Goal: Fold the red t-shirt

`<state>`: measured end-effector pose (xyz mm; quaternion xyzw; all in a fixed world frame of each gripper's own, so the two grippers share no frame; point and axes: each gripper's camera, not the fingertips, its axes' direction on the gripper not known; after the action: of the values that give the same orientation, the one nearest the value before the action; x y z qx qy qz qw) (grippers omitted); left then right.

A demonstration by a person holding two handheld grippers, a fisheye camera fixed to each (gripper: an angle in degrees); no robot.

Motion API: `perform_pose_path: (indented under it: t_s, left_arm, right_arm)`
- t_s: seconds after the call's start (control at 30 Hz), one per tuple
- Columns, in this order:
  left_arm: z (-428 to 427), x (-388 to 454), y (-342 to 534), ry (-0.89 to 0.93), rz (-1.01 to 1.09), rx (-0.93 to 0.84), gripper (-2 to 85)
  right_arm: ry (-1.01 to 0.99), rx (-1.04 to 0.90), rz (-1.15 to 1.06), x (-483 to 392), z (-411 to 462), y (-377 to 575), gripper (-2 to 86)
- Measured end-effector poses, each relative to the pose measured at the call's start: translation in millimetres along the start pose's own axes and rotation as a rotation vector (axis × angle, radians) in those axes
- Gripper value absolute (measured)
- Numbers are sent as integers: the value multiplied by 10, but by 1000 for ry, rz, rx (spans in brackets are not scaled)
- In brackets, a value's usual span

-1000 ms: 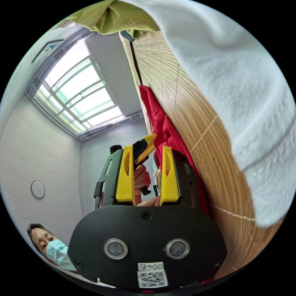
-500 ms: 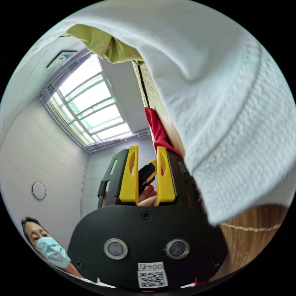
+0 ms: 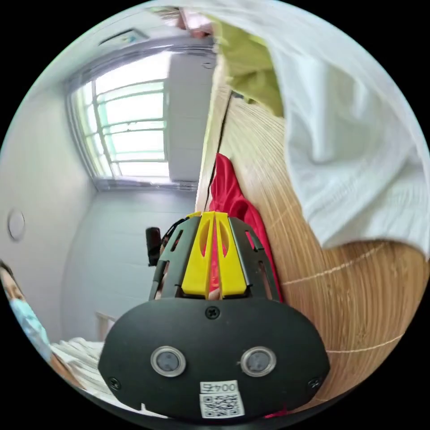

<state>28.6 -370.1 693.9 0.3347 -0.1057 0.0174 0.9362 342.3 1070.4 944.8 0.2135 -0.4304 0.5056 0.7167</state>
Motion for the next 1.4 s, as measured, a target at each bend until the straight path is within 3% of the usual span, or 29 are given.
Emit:
perform_pose_path:
  t_s: [0.07,0.13,0.27,0.4,0.6,0.7,0.77,0.83,0.97,1.13,1.23,1.4]
  left_arm:
    - [27,-19,-40,-28,4,16,41]
    - [184,-29,-95,-103,5,-27,29]
    - [337,-2,-114,-304,47,-87,16]
    - [58,-152,-110,-361,15,-23,8]
    - [-262,35,178,-236,61,48,5]
    - [-77,-55,304,-291,21,-44,4]
    - [-305,-8,505,-184,31,76,4]
    - [-831,236,943,-67,125,288,5]
    - [-1719,655,2032,-152,279,504,5]
    - [-2998,680,4038,-238,199,539,5]
    - [-3462,564,5131,-367,125,454,5]
    - [-3537,202,6272,-478,-15,339,2]
  right_arm:
    - [139,0,-263,-460,237,89,-7]
    - [199,-13,-349,-635,487,158,-7]
    - [499,-160,-258,-444,1088,231,-8]
    - [527,-99,-275,-520,1166,347,-8]
    - [490,-111,-259,-580,1400,542,-7]
    - [489,-122,-271,-658,1529,659,-7]
    - [417,-65,-367,-869,1536,812,-6]
    - [341,50,-562,-1212,1451,1034,-5]
    - [461,265,-965,-1746,1463,1668,0]
    - [558,129,-952,-1939,1405,2062,-7]
    - [711,-13,-828,-1978,1303,2443,-8]
    - [943,-253,-766,-1919,1314,3214,-6]
